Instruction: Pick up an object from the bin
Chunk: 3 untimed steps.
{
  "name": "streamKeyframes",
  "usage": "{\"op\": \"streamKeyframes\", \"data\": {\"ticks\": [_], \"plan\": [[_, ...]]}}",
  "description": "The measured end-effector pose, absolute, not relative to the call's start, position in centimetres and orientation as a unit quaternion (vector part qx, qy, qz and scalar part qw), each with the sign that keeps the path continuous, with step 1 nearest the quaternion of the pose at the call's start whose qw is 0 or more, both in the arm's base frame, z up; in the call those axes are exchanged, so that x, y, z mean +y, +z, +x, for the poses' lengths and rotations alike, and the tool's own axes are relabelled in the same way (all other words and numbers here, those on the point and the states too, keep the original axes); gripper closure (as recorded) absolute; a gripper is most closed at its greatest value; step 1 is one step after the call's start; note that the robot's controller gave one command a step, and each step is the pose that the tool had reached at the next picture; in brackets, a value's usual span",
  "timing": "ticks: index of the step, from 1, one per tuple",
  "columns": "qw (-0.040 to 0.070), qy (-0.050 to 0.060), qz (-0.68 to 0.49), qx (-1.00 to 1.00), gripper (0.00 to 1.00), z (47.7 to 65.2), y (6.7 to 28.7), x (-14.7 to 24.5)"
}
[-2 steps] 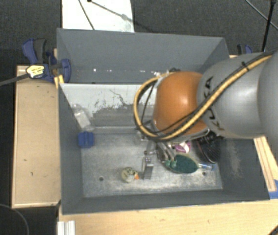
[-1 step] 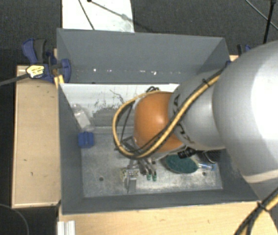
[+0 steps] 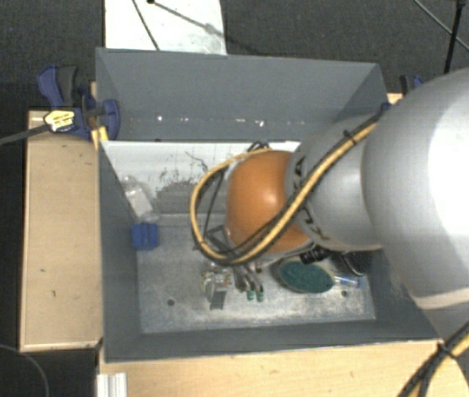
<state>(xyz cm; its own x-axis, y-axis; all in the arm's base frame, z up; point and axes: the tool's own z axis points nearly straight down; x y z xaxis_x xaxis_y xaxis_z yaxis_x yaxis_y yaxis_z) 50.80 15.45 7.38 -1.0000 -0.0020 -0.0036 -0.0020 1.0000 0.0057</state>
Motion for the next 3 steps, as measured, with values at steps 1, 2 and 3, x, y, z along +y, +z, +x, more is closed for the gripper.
{"op": "streamKeyframes", "data": {"ticks": [1, 2, 3], "plan": [[0.006, 0.002, -0.018, 1.000, 1.00, 52.7, 20.5, 15.6], [0.000, 0.000, -0.091, 0.996, 1.00, 53.2, 15.4, 17.0], [0.005, 0.001, -0.106, 0.994, 1.00, 52.8, 22.1, 17.5]]}}
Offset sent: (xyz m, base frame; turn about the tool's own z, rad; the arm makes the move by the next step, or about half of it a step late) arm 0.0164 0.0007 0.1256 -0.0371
